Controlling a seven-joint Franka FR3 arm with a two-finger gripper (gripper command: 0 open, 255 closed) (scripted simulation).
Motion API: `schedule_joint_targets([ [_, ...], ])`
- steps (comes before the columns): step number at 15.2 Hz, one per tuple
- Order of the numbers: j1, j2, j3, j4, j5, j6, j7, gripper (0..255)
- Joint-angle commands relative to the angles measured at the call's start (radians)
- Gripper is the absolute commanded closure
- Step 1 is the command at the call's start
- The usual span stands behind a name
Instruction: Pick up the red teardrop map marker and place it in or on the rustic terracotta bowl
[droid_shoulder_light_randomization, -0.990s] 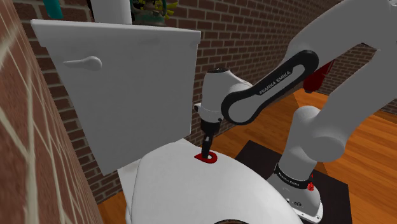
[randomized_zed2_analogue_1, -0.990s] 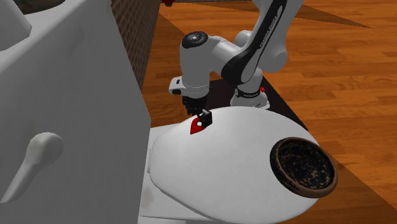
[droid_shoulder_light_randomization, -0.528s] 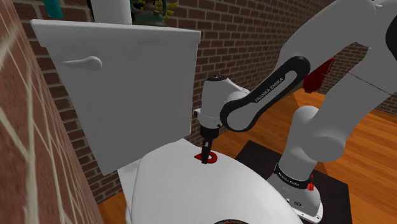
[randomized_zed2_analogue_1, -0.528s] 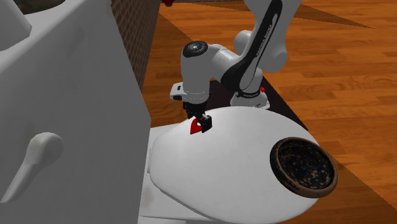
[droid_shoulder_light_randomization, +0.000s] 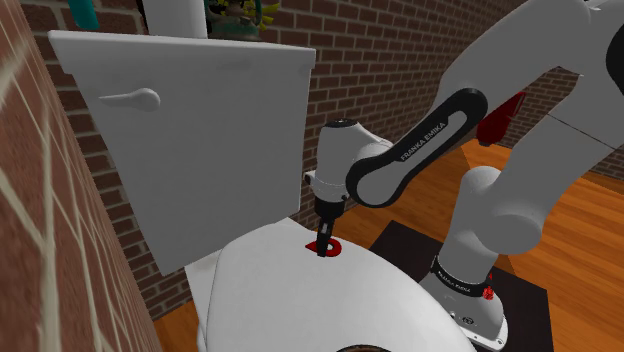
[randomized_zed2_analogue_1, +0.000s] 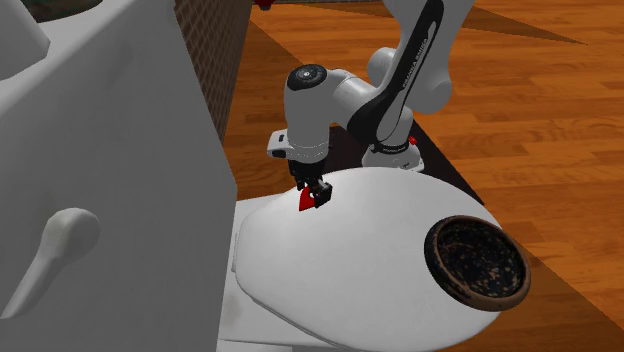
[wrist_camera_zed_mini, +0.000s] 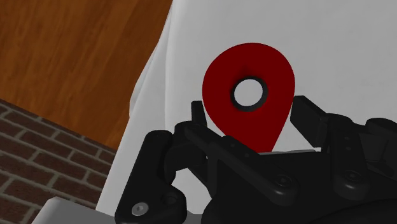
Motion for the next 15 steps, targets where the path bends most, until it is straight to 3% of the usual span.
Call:
schedule_joint_targets([
  [1,0.0,0.0,0.0,0.0,0.0,0.0,0.0,255],
  [6,0.0,0.0,0.0,0.0,0.0,0.0,0.0,255],
  [15,0.004,-0.123,-0.014,0.047,-0.001,-0.17,-0.002,255],
])
